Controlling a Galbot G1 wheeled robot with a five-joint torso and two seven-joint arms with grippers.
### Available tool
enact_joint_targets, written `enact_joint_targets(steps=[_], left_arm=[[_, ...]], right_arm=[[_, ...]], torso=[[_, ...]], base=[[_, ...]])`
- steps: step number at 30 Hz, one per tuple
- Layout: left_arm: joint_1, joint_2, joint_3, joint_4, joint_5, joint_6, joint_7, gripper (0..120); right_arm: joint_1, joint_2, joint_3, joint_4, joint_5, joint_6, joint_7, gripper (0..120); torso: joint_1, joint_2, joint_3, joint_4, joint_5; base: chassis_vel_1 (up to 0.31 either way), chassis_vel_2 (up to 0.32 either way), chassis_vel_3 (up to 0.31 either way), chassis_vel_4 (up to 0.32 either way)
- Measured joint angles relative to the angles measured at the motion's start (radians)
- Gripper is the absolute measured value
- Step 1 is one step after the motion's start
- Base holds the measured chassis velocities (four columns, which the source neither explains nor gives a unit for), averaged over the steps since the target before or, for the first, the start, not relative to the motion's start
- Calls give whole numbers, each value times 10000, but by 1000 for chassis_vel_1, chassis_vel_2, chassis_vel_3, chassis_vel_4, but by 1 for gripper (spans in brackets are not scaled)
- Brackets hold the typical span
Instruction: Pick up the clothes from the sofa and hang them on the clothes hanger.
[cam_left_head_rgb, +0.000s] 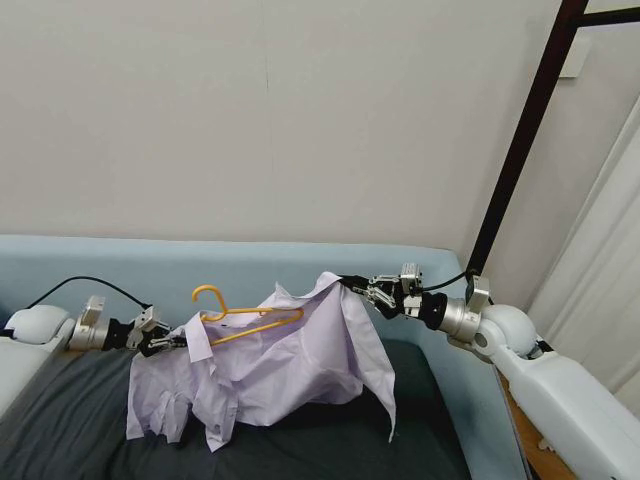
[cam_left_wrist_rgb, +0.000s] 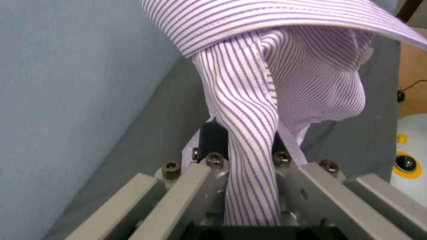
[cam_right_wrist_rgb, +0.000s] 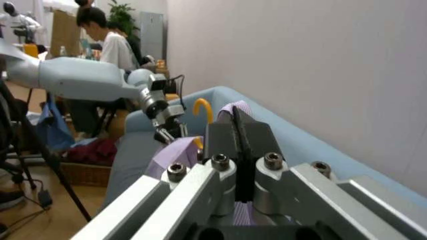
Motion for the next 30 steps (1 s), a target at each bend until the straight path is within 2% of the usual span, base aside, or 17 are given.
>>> enact_joint_targets(steps=[6,10,15,17,20,25,29,30], left_arm=[[207,18,-17,-68,-52,4,-307,1],[605,-140,-18,-452,-227,120,-614,1],[822,-385,-6,-766,-987,295,-1866,1],[810,-385,2,-777,-1060,302,-1952,1],[530,-319,140,-971,-1611,412,-2357,1],[288,-54,330,-1490,-2010,552,-2282,1],[238,428,532,-2318,-2135,739,-1873,1],[238,428,532,-2318,-2135,739,-1873,1]], right_arm=[[-14,3,-25,259,498,29,-213,0],[-122,-18,-294,723,1336,645,124,0],[-981,-273,-593,1498,1862,1352,-269,0],[-1044,-289,-603,1516,1836,1358,-333,0],[-1712,-386,-837,1387,1199,1484,-924,0],[-2108,-267,-1291,864,176,1757,-988,0],[-2153,157,-1846,-302,-1570,2355,-287,0],[-2153,157,-1846,-302,-1570,2355,-287,0]], torso=[[0,0,0,4,-1],[0,0,0,0,-1],[0,0,0,0,-2],[0,0,0,-1,-2],[0,0,-1,-1,-1],[0,0,-1,-2,1],[0,0,0,4,1],[0,0,0,4,1]], base=[[0,0,0,0],[0,0,0,0],[0,0,0,0],[0,0,0,0],[0,0,0,0],[0,0,0,0],[0,0,0,0],[0,0,0,0]])
